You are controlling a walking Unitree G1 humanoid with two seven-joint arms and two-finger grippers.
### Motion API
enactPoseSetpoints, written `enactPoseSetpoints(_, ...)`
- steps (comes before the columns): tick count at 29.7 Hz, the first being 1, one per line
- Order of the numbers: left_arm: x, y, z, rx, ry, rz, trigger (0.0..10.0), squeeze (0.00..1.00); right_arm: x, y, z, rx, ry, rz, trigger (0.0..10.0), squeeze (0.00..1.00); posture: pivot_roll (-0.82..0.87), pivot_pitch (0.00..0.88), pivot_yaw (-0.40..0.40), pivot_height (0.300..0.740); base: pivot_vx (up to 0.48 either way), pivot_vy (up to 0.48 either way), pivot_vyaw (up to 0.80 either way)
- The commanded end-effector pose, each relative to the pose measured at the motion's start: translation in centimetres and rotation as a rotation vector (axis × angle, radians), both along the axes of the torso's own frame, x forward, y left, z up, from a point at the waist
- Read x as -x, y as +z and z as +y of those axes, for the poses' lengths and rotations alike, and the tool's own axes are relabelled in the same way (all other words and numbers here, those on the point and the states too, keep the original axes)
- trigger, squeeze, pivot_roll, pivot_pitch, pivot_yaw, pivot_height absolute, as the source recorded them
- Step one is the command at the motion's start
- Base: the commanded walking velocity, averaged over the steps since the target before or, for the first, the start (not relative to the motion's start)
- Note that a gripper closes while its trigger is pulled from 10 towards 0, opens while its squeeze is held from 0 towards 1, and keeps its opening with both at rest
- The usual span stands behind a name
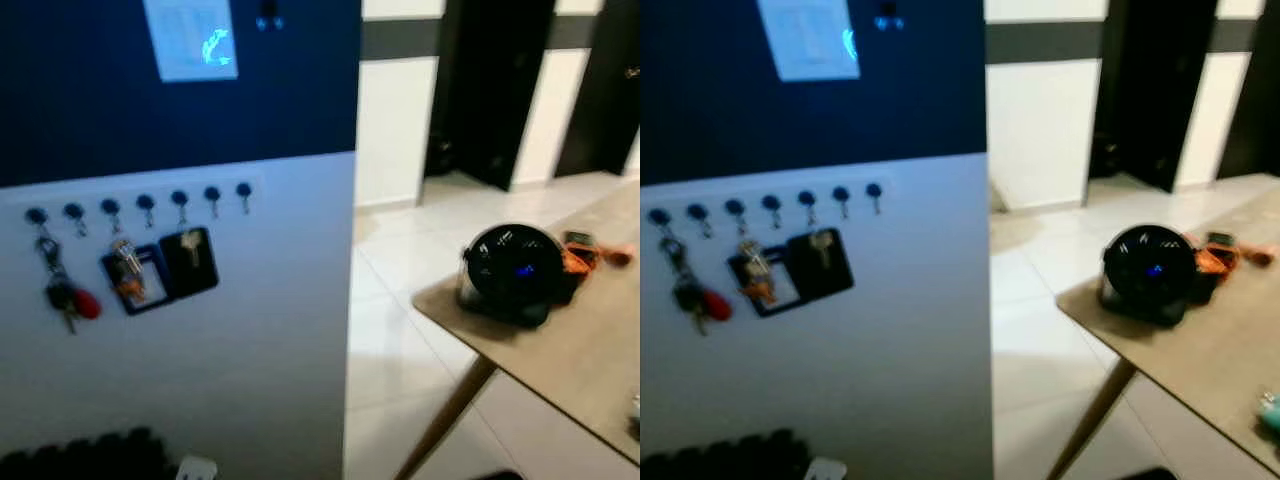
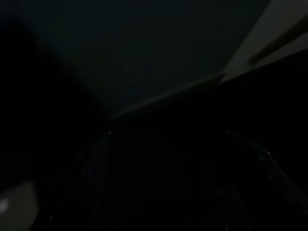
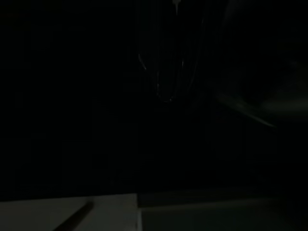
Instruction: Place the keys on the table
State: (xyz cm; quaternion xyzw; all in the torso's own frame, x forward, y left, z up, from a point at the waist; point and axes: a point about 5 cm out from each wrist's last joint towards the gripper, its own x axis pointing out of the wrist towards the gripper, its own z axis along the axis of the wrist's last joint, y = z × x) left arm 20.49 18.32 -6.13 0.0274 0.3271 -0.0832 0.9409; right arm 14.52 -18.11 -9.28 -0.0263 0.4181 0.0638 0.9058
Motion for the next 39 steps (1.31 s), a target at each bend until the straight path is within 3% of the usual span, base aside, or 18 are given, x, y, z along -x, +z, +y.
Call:
enactPoseSetpoints(1, -0.09, 0.07, 0.2, -0.016, -0.017, 0.002, 10.0, 0.0, -0.14, 0.02, 0.15, -0.001, 0.0, 0.0, 10.0, 0.0, 0.05, 0.013, 0.045, 0.74, 0.0, 0.0, 0.8)
enactPoseSetpoints(8, -0.2, 0.13, 0.48, -0.069, -0.014, -0.004, 10.0, 0.0, -0.19, 0.04, 0.17, -0.002, 0.003, -0.002, 10.0, 0.0, 0.05, 0.021, 0.04, 0.74, 0.0, 0.0, 0.8)
enactPoseSetpoints(17, -0.06, 0.01, 0.48, -0.056, -0.014, 0.012, 10.0, 0.0, -0.37, 0.1, 0.26, -0.005, 0.0, -0.008, 10.0, 0.0, 0.06, 0.025, 0.04, 0.74, 0.0, 0.0, 0.8)
enactPoseSetpoints(19, -0.06, 0.01, 0.29, -0.053, -0.037, 0.013, 10.0, 0.0, -0.48, 0.13, 0.07, -0.024, -0.07, -0.012, 10.0, 0.0, 0.05, 0.027, 0.041, 0.74, 0.0, 0.0, 0.0)
enactPoseSetpoints(23, -0.11, 0.02, 0.09, -0.053, -0.046, 0.01, 10.0, 0.0, -0.59, 0.19, 0.03, -0.015, -0.06, -0.017, 10.0, 0.0, 0.05, 0.027, 0.041, 0.74, 0.0, 0.0, 0.0)
enactPoseSetpoints(33, -0.45, 0.18, -0.34, -0.044, -0.035, -0.005, 10.0, 0.0, -0.47, 0.18, -0.09, -0.017, -0.06, -0.018, 10.0, 0.0, 0.04, 0.031, 0.046, 0.74, 0.0, -0.461, 0.0)
enactPoseSetpoints(39, -0.54, 0.25, -0.07, -0.028, -0.008, -0.006, 10.0, 0.0, -0.54, 0.21, 0.06, -0.019, -0.057, -0.022, 10.0, 0.0, 0.05, 0.031, 0.042, 0.74, 0.0, 0.0, 0.0)
